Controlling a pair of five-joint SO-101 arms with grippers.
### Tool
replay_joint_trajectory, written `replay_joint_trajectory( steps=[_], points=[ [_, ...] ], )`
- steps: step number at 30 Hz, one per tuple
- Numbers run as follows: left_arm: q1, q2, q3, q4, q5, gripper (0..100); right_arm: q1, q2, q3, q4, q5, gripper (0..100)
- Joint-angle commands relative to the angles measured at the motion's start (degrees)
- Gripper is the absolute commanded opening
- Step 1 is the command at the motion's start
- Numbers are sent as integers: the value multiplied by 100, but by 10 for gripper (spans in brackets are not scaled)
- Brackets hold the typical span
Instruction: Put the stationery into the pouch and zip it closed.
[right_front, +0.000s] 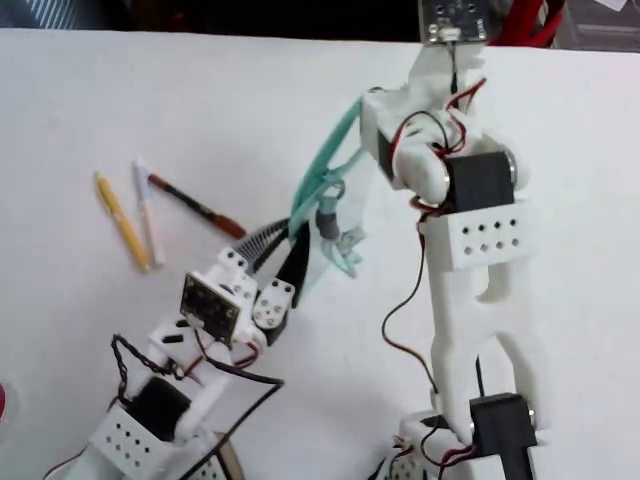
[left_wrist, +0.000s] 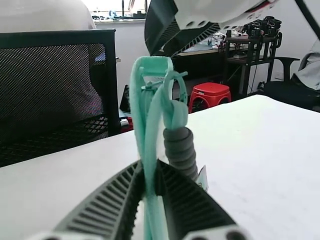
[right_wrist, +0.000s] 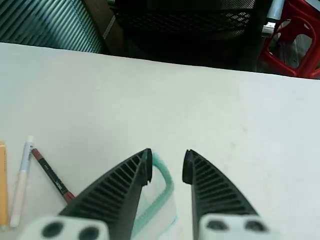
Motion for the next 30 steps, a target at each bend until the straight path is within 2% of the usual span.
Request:
replay_joint_trajectory(
  steps=[1, 13, 17, 25, 27, 30],
  points=[
    [-40, 31, 53, 35, -44, 24, -31, -198, 0, -22, 53, 99],
    [-31, 31, 70, 35, -44, 24, 13, 198, -18, -22, 53, 97],
    [-31, 31, 70, 35, -44, 24, 119, 180, -18, -22, 35, 19],
    [-57, 22, 53, 35, -44, 28, 233, 189, 9, -84, 18, 18],
    [-57, 22, 35, 35, -9, 56, 224, 198, 9, -92, 9, 18],
    [-268, 22, 26, 97, 114, 155, 224, 224, 9, -92, 9, 18]
  ],
)
